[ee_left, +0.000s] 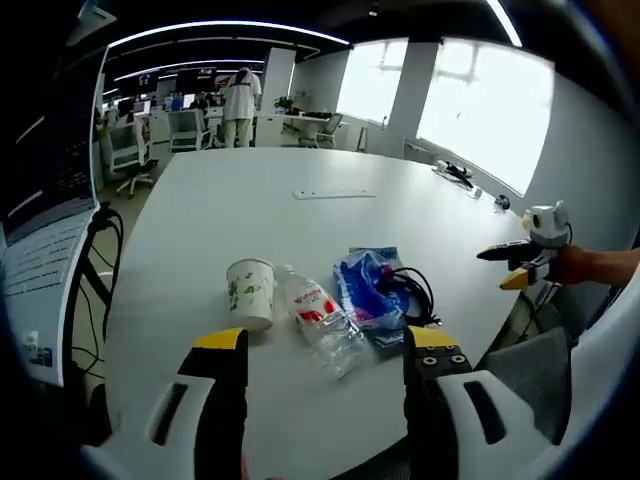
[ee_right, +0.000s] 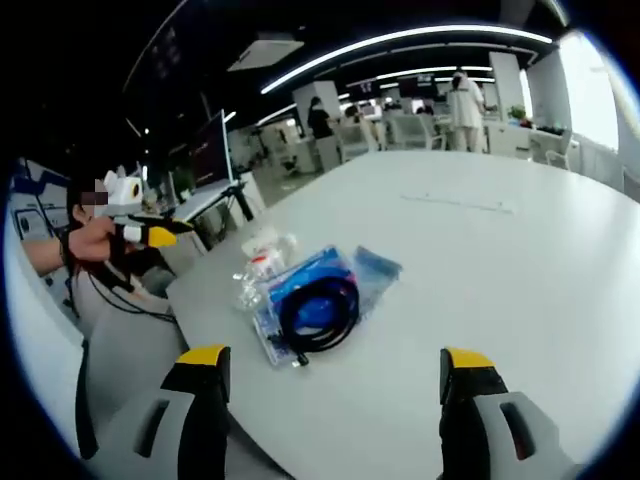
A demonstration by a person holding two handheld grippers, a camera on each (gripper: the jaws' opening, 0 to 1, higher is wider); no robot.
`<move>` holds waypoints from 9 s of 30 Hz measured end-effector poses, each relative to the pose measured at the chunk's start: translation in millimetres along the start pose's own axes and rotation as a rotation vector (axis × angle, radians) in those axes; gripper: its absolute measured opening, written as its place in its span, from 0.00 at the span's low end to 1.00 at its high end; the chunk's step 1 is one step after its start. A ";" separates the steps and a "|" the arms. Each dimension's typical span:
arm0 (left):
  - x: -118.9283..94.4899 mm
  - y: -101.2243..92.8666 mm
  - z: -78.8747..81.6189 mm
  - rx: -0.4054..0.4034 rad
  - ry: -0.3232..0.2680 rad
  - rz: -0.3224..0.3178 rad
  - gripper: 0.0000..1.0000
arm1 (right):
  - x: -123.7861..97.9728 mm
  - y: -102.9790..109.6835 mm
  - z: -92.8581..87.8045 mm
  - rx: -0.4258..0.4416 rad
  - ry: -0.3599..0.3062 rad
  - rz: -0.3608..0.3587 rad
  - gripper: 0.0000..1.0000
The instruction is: Arrange the tabletop items into an orderly group along one side of the table until the central work area is clear of visible clutter.
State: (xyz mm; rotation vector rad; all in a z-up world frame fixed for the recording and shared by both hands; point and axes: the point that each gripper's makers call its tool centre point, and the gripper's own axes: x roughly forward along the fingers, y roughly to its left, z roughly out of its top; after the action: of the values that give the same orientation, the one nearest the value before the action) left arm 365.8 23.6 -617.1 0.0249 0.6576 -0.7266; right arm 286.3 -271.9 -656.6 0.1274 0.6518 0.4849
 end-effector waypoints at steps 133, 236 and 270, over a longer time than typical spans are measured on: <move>126.3 84.9 -3.8 -0.170 0.274 0.130 0.49 | -16.8 22.7 -7.2 0.082 -0.022 -0.021 0.79; 55.4 -0.5 29.2 -0.093 0.055 0.010 0.36 | 23.1 54.3 15.6 0.031 0.011 0.121 0.74; 59.1 -51.0 4.7 0.094 0.141 -0.083 0.36 | 37.3 68.2 21.9 -0.012 0.035 0.202 0.69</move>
State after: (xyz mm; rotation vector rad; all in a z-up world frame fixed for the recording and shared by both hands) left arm 369.5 -52.0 -636.6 0.1373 0.7617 -0.8409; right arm 298.6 -193.4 -641.9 0.1749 0.6738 0.6867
